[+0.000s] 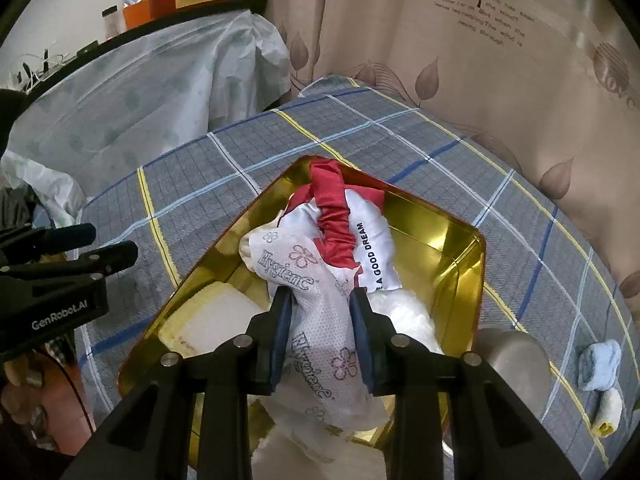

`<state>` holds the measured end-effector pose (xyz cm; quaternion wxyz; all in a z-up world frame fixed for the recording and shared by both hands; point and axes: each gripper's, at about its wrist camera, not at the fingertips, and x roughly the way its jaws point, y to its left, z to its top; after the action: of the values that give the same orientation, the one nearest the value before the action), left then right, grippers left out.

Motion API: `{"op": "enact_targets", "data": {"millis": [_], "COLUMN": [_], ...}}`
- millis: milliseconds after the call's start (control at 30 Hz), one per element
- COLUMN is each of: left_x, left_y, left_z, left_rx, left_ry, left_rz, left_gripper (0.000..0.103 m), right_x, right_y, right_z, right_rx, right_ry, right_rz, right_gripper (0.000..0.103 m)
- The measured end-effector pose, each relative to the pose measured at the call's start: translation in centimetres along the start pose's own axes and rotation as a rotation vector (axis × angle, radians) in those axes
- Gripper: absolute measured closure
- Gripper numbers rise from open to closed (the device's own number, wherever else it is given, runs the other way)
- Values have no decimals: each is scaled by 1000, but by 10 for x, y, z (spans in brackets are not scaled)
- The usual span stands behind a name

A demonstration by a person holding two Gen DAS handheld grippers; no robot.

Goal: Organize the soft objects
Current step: 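Carry the floral wipe to the gold tray and open the right gripper, then move the right gripper to the white fluffy pad and grasp it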

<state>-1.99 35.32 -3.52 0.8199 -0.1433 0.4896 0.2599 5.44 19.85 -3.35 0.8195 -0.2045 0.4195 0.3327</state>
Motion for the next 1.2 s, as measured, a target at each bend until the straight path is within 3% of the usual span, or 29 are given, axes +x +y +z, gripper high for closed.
{"op": "enact_targets", "data": {"millis": [267, 367, 467, 767, 1200], "left_x": [1, 1, 1, 1, 0], "left_y": [0, 0, -1, -5, -5], "left_z": [0, -1, -2, -4, -2], "left_rx": [-1, 4, 7, 13, 16], "left_ry": [2, 1, 2, -1, -11], "left_rz": [0, 0, 1, -1, 12], "left_gripper": [49, 49, 49, 49, 49], "right_x": [-1, -2, -5, -27, -74], "right_y": [4, 5, 8, 7, -13], "right_z": [0, -1, -3, -4, -20], "right_rx": [-7, -3, -12, 4, 71], "right_ry": [-3, -2, -8, -51, -120], "right_rz": [-8, 7, 5, 18, 36], "right_gripper": [73, 60, 59, 39, 33]}}
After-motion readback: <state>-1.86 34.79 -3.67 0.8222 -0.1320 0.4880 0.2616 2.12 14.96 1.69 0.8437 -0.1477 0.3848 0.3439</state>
